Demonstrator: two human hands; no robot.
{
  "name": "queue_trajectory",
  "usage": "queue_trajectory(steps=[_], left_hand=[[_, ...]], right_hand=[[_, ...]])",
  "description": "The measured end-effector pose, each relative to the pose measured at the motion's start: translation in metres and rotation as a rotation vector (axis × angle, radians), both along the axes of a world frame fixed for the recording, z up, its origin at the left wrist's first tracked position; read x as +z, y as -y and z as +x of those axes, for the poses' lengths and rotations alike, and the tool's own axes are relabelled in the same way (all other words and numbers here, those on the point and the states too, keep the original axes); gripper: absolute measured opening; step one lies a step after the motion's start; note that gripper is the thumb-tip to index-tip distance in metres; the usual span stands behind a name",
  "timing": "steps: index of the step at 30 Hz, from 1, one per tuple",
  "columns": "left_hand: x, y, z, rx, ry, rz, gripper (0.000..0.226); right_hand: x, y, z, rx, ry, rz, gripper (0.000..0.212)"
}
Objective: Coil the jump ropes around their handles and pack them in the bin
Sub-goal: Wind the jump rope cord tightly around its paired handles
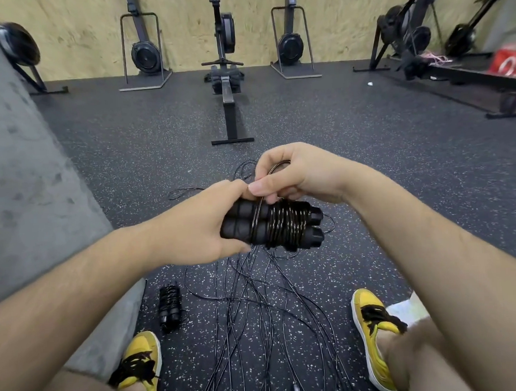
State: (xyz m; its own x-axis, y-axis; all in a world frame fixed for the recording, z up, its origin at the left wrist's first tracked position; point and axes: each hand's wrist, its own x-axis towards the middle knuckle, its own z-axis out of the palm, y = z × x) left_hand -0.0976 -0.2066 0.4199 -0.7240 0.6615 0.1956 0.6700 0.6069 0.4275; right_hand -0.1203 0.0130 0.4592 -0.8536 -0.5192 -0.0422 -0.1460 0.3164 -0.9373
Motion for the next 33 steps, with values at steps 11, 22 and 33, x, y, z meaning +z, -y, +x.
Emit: queue_trajectory(steps=[11,22,33], left_hand=[[0.004,-0.010,0.014,0.082,0.162,0.234,0.092],[0.016,-0.030,0.010,0.287,0.516,1.070,0.052],[0.030,-0.025,0.012,0.281,0.682,1.309,0.043]], right_hand=[[-0.003,0.003,-0.003,0.035,0.106,-0.178,0.016],[-0.029,0.039,0.003,-0.298,0.035,-0.398,0.038],[-0.033,0.054,0.044,-0.578,-0.474,-0.322,0.014]])
